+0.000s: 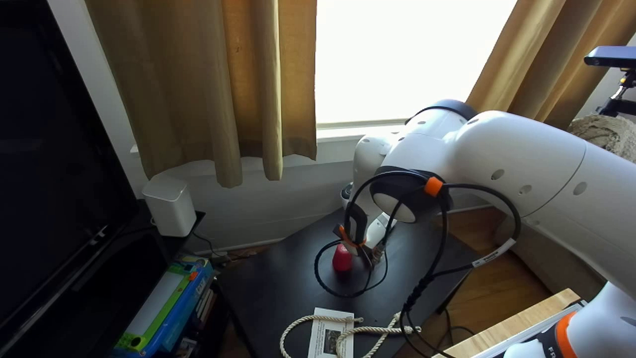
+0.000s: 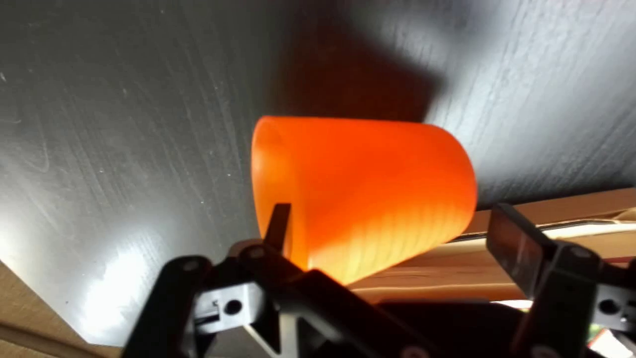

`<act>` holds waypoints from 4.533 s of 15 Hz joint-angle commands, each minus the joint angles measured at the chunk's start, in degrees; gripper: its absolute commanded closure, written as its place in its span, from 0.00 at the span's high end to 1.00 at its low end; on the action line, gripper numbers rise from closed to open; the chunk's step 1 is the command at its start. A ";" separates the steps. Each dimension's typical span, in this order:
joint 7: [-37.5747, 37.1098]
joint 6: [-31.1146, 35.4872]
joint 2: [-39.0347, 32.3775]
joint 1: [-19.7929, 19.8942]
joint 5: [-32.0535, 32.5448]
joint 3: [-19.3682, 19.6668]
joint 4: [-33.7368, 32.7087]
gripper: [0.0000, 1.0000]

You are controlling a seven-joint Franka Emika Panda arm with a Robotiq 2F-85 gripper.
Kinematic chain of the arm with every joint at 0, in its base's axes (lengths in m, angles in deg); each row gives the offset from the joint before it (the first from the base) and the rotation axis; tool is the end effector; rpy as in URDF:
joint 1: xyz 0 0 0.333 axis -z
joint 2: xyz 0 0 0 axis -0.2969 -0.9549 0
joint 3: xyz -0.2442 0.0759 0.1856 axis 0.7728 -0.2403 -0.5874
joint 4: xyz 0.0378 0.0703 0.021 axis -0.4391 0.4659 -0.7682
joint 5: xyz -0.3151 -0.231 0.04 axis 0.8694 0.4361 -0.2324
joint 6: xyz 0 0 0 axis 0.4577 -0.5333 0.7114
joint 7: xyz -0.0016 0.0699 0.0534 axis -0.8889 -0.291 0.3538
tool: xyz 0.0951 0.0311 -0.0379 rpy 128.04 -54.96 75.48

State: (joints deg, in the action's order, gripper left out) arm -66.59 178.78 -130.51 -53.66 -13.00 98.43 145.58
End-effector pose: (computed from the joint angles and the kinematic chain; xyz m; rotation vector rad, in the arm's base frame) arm 0.5566 0.0609 -0.1045 2.3352 -1.5447 0.4518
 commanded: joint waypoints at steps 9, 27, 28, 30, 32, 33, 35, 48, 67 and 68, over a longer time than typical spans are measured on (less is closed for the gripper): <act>-5.08 -8.57 2.89 0.54 1.32 -1.39 0.12 1.00; 8.56 -7.32 7.77 11.31 3.79 -9.57 2.12 1.00; 8.55 -7.32 7.78 11.41 3.79 -9.48 2.02 1.00; 8.54 -7.32 7.78 11.22 3.82 -9.50 1.82 1.00; 8.04 -8.07 7.13 11.58 3.51 -9.52 0.92 1.00; 7.99 -7.31 7.35 11.51 3.53 -9.43 1.21 1.00; 8.38 -7.01 8.25 11.25 3.87 -9.14 1.99 1.00; 22.90 -2.02 10.28 10.05 11.97 -7.30 4.68 1.00; 57.29 1.54 8.59 21.44 1.95 -20.44 3.33 1.00; 57.87 1.19 8.31 21.25 1.44 -20.36 3.14 1.00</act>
State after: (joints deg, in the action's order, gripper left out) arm -11.97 181.71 -121.07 -33.04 -9.16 79.03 149.75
